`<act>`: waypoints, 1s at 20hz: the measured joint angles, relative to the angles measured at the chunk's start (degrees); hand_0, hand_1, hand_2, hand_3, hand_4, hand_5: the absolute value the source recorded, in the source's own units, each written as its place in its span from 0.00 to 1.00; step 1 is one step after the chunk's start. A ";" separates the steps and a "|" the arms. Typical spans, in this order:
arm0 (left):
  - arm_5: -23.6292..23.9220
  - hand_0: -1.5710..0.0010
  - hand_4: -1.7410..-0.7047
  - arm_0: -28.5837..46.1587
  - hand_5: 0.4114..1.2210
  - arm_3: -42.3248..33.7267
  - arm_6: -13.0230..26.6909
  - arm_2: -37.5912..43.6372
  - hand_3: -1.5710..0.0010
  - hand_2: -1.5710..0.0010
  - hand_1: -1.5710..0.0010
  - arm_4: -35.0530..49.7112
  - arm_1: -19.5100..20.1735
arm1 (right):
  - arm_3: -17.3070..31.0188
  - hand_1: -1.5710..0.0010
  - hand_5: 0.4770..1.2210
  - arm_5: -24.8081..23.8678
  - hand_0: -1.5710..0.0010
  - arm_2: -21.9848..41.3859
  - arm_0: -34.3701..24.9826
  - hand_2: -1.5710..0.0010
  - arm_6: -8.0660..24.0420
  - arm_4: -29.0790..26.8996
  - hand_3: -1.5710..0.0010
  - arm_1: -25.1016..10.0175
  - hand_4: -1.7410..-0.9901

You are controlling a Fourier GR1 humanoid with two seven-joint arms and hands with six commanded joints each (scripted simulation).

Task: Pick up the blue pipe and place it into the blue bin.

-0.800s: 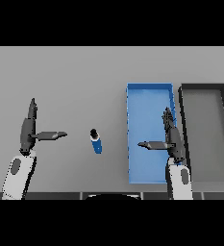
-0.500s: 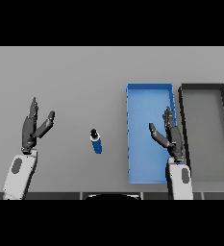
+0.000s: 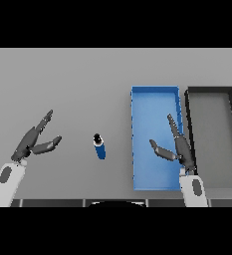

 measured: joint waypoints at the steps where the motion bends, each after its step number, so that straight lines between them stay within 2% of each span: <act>1: -1.53 1.00 0.73 1.16 0.21 -1.93 -0.49 -1.23 1.00 1.00 1.00 0.01 0.45 | 0.23 1.00 0.14 0.26 1.00 -0.35 -0.10 1.00 0.38 -0.84 1.00 0.16 0.73; 3: -3.33 1.00 0.72 2.65 0.17 -6.49 1.15 -3.28 1.00 1.00 1.00 -0.02 1.98 | -0.10 1.00 0.14 0.41 1.00 -0.43 -0.91 1.00 0.47 -1.43 1.00 0.39 0.71; 7: -5.11 1.00 0.67 2.63 0.09 -11.06 10.25 -8.14 1.00 1.00 1.00 -1.17 2.28 | -0.81 1.00 0.13 0.88 1.00 -0.11 -0.75 1.00 1.34 -2.06 1.00 0.92 0.68; 8: -5.59 1.00 0.66 2.45 0.08 -11.69 11.27 -9.36 1.00 1.00 1.00 -1.64 1.89 | -0.86 1.00 0.13 1.01 1.00 -0.48 -0.66 1.00 0.92 -2.32 1.00 0.50 0.69; 13: -6.19 1.00 0.60 1.90 0.07 -10.87 10.46 -14.33 1.00 1.00 1.00 -6.58 -1.64 | -0.80 1.00 0.13 0.77 1.00 -0.20 -0.08 1.00 1.29 -1.79 1.00 0.74 0.71; 17: -4.89 1.00 0.57 -0.74 0.09 -8.15 8.93 -16.47 1.00 1.00 1.00 -8.61 -7.20 | -0.32 1.00 0.11 0.95 1.00 -0.27 0.49 1.00 0.67 -2.15 1.00 1.11 0.71; 18: -3.93 1.00 0.58 -1.59 0.09 -6.54 9.76 -17.11 1.00 1.00 1.00 -9.66 -9.24 | 0.04 1.00 0.11 1.08 1.00 -0.66 0.14 1.00 1.15 -2.48 1.00 0.88 0.71; 20: -3.68 1.00 0.59 -2.99 0.09 -3.16 8.55 -17.15 1.00 1.00 1.00 -10.23 -11.36 | -1.41 1.00 0.10 1.08 1.00 -0.28 0.40 1.00 0.38 -2.40 1.00 0.97 0.71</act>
